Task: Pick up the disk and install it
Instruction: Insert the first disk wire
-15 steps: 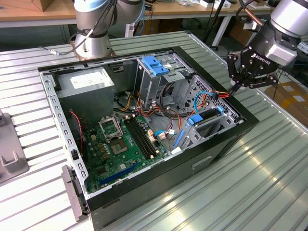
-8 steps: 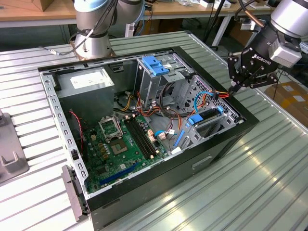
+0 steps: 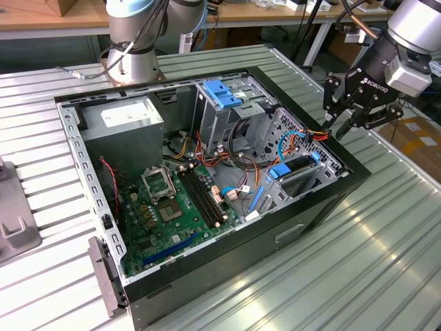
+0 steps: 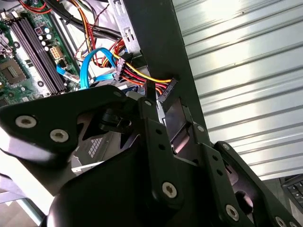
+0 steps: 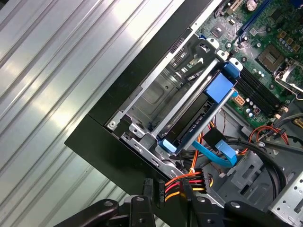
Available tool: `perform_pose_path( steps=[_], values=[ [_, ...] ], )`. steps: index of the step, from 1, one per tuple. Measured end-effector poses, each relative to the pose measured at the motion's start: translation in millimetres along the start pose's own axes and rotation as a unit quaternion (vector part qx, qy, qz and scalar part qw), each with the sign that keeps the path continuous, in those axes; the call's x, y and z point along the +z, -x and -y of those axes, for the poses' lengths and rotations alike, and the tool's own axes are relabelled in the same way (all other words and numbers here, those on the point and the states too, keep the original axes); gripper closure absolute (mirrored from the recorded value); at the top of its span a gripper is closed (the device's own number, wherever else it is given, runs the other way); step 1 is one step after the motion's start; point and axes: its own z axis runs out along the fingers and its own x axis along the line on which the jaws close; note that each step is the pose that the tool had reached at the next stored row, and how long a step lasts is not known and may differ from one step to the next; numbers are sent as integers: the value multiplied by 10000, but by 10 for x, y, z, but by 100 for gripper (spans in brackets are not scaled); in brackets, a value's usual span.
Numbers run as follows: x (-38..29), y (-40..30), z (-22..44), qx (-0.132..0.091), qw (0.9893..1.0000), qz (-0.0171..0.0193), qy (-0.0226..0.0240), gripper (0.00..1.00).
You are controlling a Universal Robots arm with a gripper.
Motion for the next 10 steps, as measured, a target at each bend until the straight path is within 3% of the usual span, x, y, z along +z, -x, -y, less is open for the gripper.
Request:
perform_pose_path(
  steps=[5, 10],
  values=[
    [14, -2, 1, 156, 9999, -4, -8, 64],
    [20, -16, 17, 174, 9998, -6, -8, 64]
  ],
)
